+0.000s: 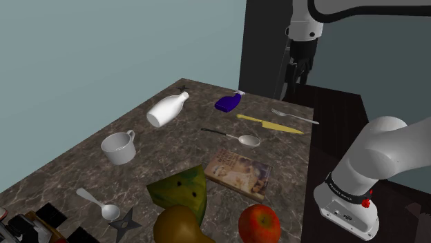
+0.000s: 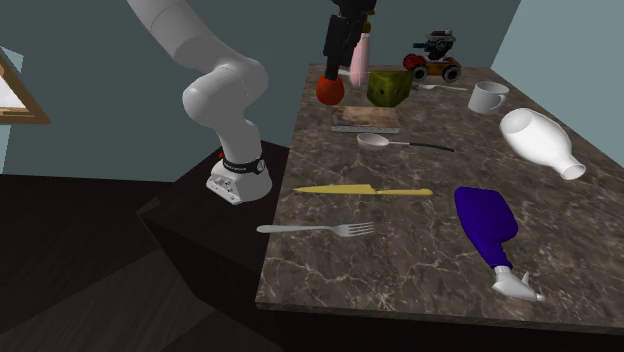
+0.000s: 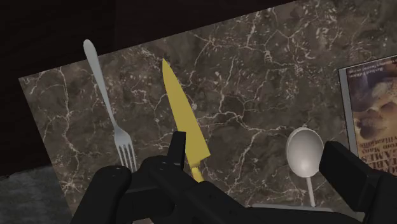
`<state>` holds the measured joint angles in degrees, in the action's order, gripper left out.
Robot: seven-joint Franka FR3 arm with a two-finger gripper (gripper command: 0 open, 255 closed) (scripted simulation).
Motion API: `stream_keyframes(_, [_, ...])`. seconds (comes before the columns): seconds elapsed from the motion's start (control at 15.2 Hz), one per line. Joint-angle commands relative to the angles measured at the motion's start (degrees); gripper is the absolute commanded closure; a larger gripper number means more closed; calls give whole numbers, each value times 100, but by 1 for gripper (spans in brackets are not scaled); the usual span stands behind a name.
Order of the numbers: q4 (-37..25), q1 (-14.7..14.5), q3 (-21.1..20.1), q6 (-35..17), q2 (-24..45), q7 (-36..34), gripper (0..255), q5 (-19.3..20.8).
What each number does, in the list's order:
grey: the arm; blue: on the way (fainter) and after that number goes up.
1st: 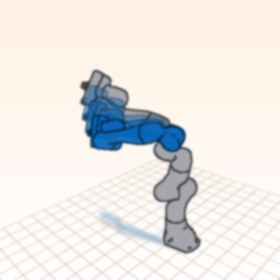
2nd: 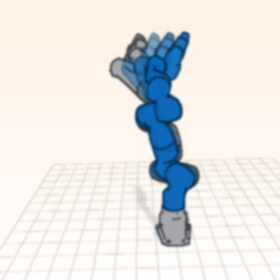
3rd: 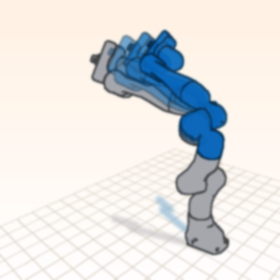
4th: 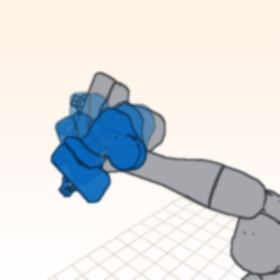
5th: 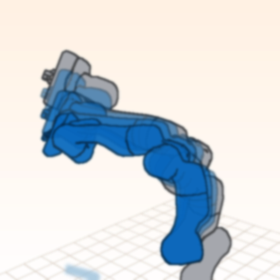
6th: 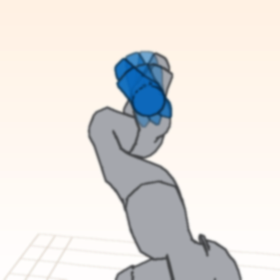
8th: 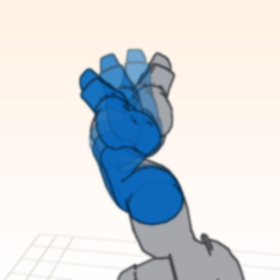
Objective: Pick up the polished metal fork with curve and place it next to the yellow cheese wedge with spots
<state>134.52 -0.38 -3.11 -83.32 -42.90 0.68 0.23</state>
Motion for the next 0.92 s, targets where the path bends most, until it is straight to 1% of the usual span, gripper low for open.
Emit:
stream_keyframes(0.0, [0, 0, 0, 0, 0, 0, 0, 0])
stream_keyframes(0.46, [1047, 200, 718, -1403, -31, 846, 0, 439])
stream_keyframes(0.86, [1604, 393, 1397, -2748, 428, 1578, 0, 760])
